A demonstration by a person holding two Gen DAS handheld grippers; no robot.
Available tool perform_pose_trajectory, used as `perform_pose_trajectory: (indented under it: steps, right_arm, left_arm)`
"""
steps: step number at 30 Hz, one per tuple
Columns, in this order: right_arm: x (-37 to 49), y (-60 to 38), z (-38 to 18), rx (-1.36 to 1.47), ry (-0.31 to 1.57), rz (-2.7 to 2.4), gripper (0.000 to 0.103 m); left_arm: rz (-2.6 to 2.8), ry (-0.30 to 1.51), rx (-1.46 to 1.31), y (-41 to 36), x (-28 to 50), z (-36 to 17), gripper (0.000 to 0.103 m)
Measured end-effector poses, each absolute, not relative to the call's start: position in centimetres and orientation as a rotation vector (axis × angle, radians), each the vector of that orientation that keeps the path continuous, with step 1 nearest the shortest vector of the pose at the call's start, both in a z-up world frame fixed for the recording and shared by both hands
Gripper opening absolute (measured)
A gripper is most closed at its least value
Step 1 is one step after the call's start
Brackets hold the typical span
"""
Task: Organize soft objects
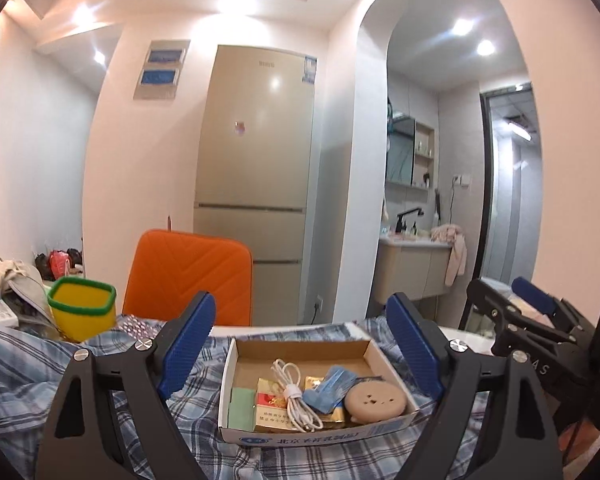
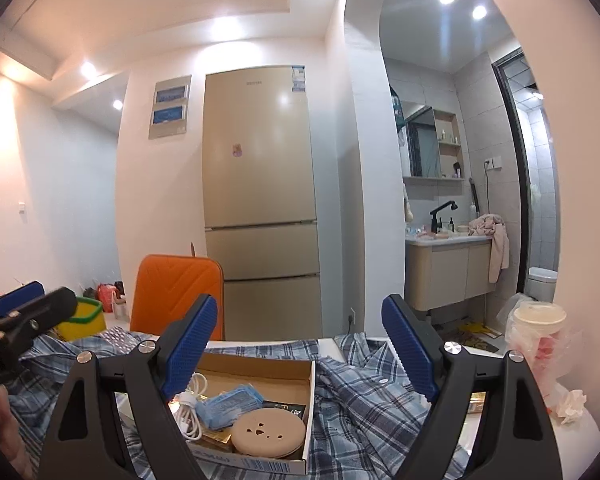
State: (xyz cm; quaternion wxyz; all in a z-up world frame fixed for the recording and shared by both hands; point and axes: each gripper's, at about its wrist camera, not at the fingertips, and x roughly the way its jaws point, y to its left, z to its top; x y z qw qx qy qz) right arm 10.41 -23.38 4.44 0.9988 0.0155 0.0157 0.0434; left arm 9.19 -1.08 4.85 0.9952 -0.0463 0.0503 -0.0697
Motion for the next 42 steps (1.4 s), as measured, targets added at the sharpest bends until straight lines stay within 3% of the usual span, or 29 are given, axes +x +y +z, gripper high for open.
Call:
perform_pose_trajectory:
  steps: [4,6,10,21,42]
  right_arm:
    - [8.1,-24.1,5.0,0.046,0.015,0.097,0.092]
    - [6.7,-24.4,5.1,0.050,-0.017,0.097,0.103]
    - [4.9,-24.5,5.1,0.053,-0.054,0.107,0.103]
    - [3.5,-24.4,4.0,0.035,-0.019,0.131,0.103]
    - [3.2,-22.5,0.2,-0.054,0.006,0.157,0.103]
  left_arm:
    - [-0.125,0.037,-0.075,-1.0,6.5,5.6,0.086]
    - [-0.125,0.016,-0.061,-1.1,5.5,5.7,0.087]
    - [-0.128,0.000,-0.047,-1.6,4.3,5.6,0.102]
    - [-0.087,-0.039,-0.008,-1.7,2.8,3.9,0.103]
    - [-0.064,0.054,-0.048,-0.7,3.5,0.5,0.103]
